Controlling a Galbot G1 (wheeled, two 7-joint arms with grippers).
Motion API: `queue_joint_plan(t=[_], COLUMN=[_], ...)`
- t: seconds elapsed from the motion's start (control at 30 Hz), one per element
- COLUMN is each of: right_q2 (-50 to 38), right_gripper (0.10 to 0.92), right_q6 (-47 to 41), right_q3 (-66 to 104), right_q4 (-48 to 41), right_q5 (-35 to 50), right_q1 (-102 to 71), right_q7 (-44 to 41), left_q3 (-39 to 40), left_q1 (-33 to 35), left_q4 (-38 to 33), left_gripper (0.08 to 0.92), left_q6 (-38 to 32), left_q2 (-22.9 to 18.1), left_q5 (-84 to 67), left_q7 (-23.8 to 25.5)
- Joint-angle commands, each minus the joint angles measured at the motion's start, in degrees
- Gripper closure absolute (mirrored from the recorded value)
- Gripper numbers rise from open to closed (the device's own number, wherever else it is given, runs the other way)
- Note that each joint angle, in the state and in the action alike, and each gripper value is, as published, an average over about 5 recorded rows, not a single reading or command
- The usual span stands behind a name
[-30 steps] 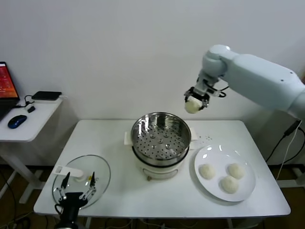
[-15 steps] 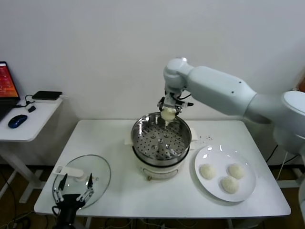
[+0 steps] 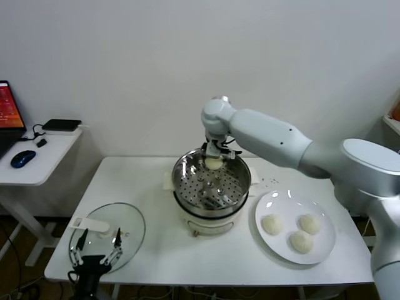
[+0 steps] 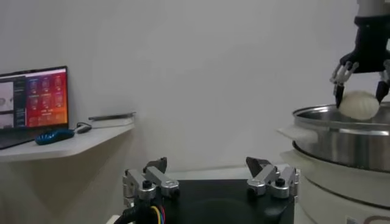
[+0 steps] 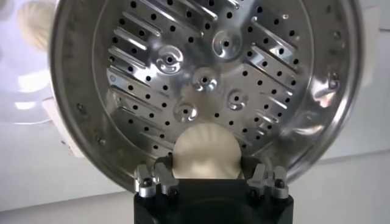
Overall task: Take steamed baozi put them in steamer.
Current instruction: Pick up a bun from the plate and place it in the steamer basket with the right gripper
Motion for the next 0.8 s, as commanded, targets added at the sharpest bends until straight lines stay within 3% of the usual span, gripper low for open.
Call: queue_joint_plan(t=[0.03, 0.43, 0.67, 0.8], right_q2=[1.0, 2.5, 2.6, 2.2], right_gripper=[0.305, 0.301, 0.211, 0.203], right_q6=[1.5, 2.7, 3.0, 3.3], right_q3=[2.5, 4.9, 5.1, 5.0], right_q4=[-2.6, -5.2, -5.2, -4.3], right_q5=[-5.6, -7.9, -7.6, -6.5], right_q1=[-3.3, -5.6, -5.9, -5.2], right_q7=[0.1, 0.6, 0.6, -0.1], left_q3=[0.0, 0.1, 0.1, 0.1], left_q1=[-0.1, -0.6, -0.9, -0.9], left_q4=[0.4, 0.9, 1.1, 1.1], left_gripper=[0.177, 0.177, 0.177, 0.177], left_q6=[0.0, 0.2, 0.3, 0.3], left_q2=[0.0, 0.0, 0.1, 0.1], left_q5=[0.0, 0.1, 0.1, 0.1], left_q7=[0.0, 0.0, 0.0, 0.0])
